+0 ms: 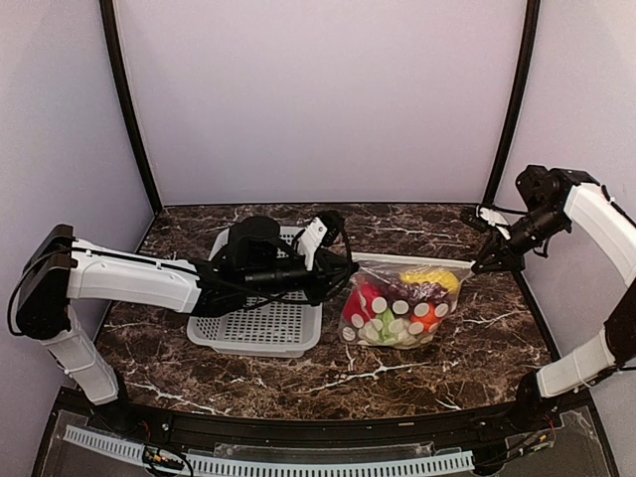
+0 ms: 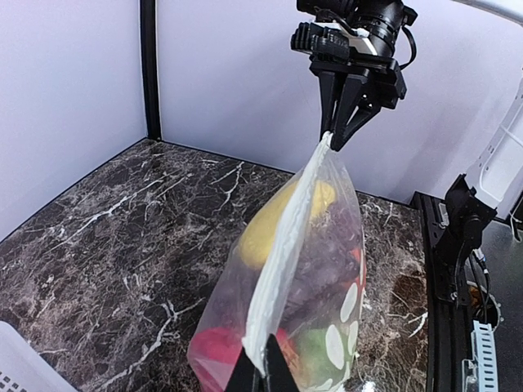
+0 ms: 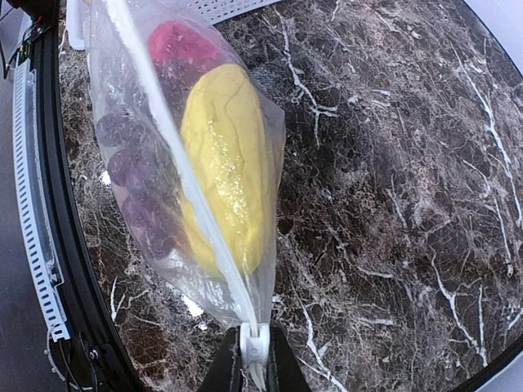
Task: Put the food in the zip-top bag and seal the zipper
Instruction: Zip the zipper on the zipper food storage bag, then place the zipper food storage bag at the center of the board, then reset both arms
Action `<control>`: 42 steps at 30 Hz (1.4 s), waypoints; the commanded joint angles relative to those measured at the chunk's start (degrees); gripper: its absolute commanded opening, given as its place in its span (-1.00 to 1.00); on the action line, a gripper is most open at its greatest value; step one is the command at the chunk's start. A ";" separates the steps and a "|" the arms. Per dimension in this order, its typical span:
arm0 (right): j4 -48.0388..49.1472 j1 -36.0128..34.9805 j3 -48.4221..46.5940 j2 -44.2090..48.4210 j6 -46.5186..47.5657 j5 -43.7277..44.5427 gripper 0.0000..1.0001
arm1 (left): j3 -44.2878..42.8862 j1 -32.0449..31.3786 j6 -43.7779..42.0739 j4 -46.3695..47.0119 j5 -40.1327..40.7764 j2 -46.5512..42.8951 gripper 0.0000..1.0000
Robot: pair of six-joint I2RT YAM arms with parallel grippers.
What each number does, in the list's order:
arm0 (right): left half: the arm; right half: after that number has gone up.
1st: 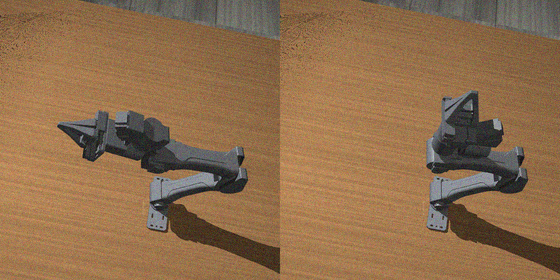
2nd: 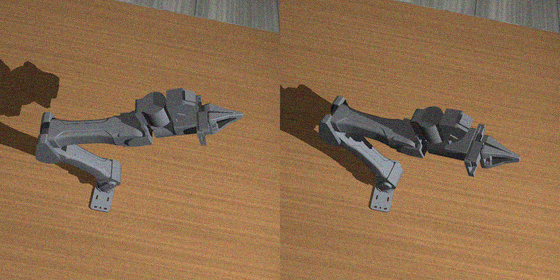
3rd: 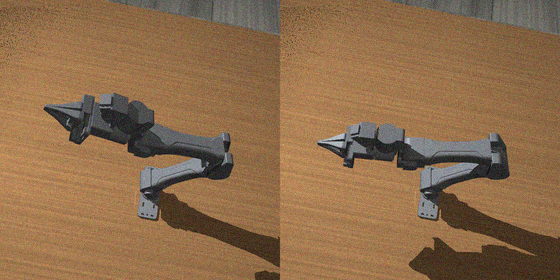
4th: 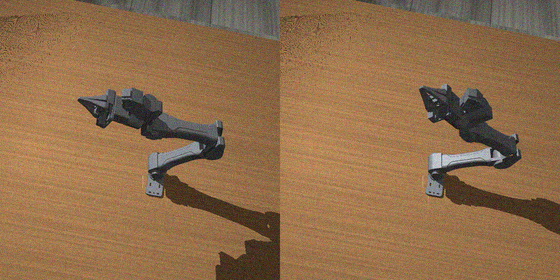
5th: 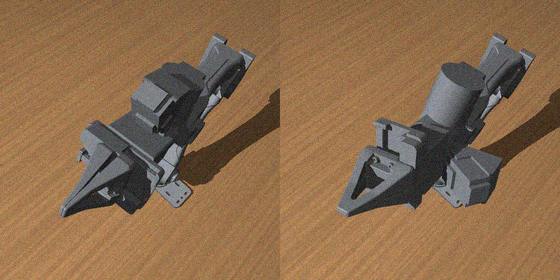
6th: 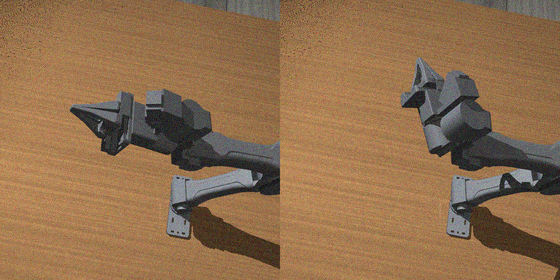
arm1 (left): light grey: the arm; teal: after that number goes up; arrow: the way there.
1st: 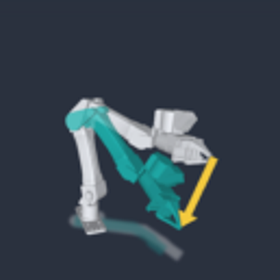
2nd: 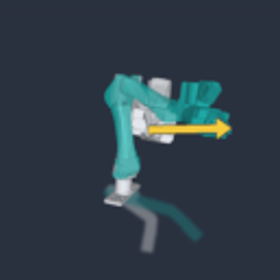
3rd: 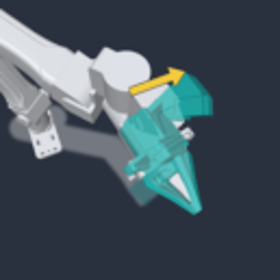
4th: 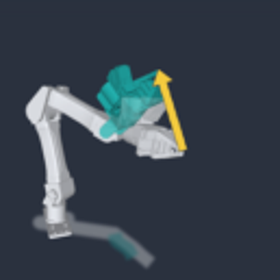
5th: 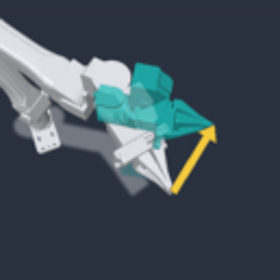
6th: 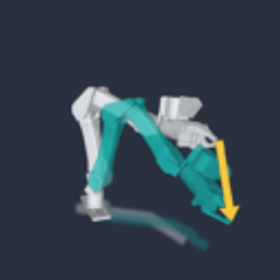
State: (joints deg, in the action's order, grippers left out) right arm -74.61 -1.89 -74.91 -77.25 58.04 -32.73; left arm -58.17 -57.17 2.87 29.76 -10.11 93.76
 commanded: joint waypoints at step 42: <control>46.31 1.36 7.54 18.71 -51.05 8.13 0.97 | -9.11 7.01 2.01 -46.38 51.64 -27.65 0.98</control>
State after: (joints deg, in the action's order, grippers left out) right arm -41.56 -0.73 -68.23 -59.88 19.94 -32.34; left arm -67.88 -50.78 7.27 -2.28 22.55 71.33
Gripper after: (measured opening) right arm 0.986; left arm 0.989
